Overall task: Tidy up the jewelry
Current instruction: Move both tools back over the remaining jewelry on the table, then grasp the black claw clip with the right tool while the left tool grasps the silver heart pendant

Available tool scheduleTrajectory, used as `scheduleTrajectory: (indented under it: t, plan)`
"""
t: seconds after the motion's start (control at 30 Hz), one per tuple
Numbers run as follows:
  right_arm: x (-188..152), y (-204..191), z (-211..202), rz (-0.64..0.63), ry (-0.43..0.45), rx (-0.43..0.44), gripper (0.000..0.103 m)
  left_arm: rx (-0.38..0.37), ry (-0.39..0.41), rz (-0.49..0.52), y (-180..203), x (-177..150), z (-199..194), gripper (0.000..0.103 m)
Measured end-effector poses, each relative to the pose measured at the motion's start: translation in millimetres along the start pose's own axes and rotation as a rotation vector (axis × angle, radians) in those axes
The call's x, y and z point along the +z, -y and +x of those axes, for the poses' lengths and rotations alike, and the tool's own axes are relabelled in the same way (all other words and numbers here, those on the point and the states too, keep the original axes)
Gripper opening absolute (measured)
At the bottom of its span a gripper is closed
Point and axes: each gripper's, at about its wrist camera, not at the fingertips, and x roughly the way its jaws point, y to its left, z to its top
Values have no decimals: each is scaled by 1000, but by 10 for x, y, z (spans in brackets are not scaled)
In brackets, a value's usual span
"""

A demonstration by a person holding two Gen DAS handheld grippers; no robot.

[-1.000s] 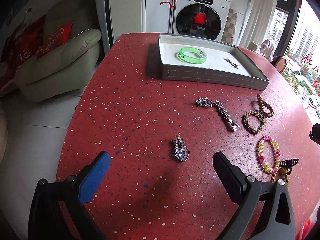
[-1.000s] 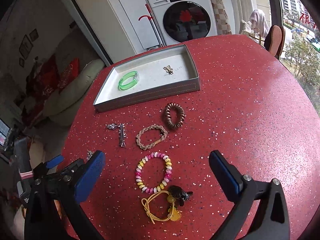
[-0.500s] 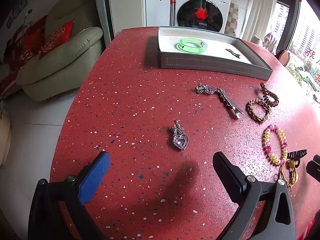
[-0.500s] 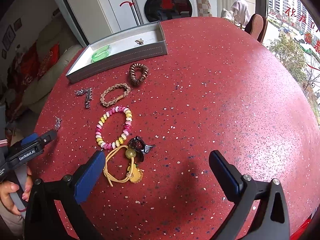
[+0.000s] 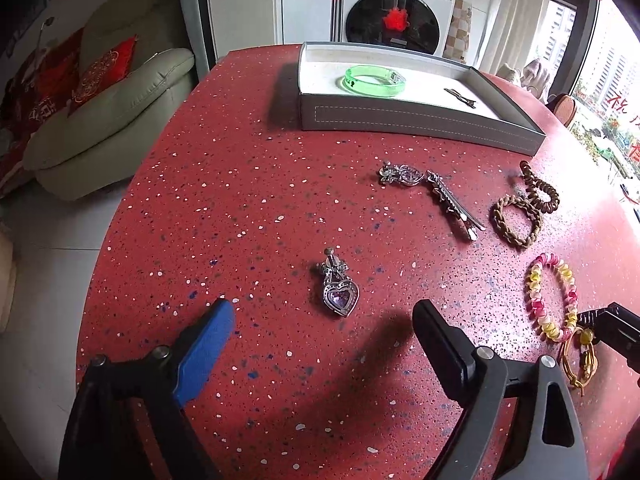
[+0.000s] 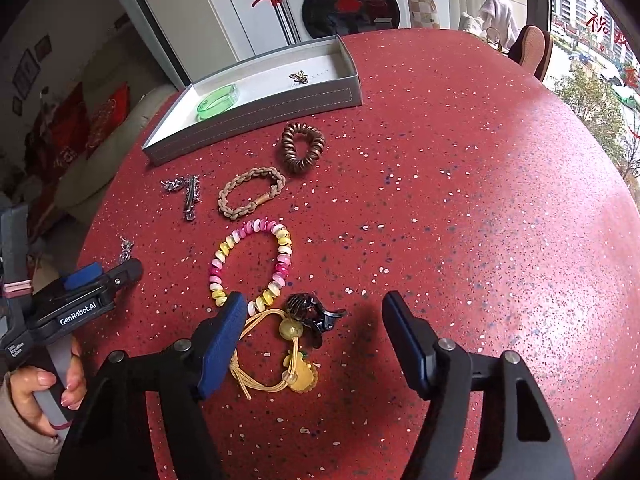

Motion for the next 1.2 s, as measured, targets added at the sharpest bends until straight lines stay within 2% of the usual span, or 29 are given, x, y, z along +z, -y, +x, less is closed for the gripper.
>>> scheduleTrajectory:
  t: [0.07, 0.2, 0.3, 0.43, 0.5, 0.6, 0.67, 0.93, 1.2]
  plan:
    - [11, 0, 26, 7, -4, 1, 64, -6, 0, 1, 21, 7, 12, 96]
    - [1, 11, 73, 24, -19, 2, 47, -8, 11, 13, 71, 10, 9, 92]
    - [-7, -7, 76, 12, -16, -6, 45, -10, 18, 24, 99, 9, -1, 88]
    - [-7, -15, 84, 3, -17, -15, 37, -16, 24, 36, 133, 3, -24, 82]
    - [-13, 1, 79, 10, -15, -8, 35, -20, 30, 42, 143, 3, -39, 76]
    - [-18, 26, 66, 23, -4, -12, 35, -25, 42, 49, 141, 2, -61, 57]
    - [-23, 51, 60, 33, -1, -6, 35, -32, 48, 49, 124, 4, -73, 38]
    - [-21, 129, -18, 68, 17, 18, 35, -160, 24, -54, -80, 27, -96, 36]
    - [74, 182, -151, 96, 46, 58, 35, -187, 40, -61, -76, 85, -282, 36]
